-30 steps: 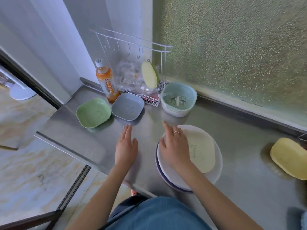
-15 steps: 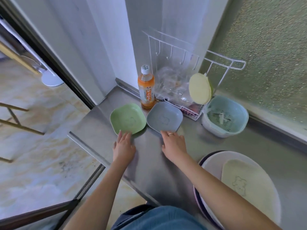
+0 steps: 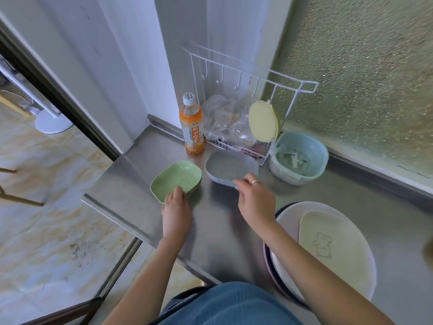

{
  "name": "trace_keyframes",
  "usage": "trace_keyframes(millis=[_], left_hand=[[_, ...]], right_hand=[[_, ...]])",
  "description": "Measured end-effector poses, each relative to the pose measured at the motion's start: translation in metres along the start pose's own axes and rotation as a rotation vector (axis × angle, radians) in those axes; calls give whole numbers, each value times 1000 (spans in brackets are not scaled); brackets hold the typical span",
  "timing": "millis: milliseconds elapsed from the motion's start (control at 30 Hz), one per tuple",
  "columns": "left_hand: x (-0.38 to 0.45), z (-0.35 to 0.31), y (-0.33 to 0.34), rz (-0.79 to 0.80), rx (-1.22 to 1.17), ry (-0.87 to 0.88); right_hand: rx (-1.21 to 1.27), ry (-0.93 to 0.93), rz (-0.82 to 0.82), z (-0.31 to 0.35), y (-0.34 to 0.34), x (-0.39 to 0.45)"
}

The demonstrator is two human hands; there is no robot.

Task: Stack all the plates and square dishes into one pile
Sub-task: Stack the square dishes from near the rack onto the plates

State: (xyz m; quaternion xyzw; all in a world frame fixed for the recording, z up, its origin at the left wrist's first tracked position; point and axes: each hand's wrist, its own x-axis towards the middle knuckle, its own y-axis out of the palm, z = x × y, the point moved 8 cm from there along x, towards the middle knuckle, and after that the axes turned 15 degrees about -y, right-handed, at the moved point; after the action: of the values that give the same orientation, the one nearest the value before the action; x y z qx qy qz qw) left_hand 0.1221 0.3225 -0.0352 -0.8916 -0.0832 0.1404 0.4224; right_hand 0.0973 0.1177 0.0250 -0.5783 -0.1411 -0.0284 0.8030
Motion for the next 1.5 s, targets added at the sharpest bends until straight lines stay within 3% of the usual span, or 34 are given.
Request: trace_keyframes(millis=[167, 500, 900, 1133, 1200, 1367, 1500], left_hand=[[-26, -37, 16, 26, -74, 67], [-96, -121, 61, 149, -167, 252], [-145, -143, 76, 131, -184, 279], [-156, -144, 72, 94, -180, 279], [-158, -145, 72, 89, -169, 276], [-163, -151, 70, 87, -170, 299], [-169, -156, 67, 81, -173, 330]], right_hand=[[18, 70, -300, -28, -72, -68], [-69, 288, -471, -89, -114, -238], [49, 116, -86, -101, -87, -255], [-69, 204, -166, -113, -116, -228], [-24, 199, -44, -116, -105, -206], [35, 164, 445, -112, -43, -189], [44, 191, 482, -113, -38, -190]])
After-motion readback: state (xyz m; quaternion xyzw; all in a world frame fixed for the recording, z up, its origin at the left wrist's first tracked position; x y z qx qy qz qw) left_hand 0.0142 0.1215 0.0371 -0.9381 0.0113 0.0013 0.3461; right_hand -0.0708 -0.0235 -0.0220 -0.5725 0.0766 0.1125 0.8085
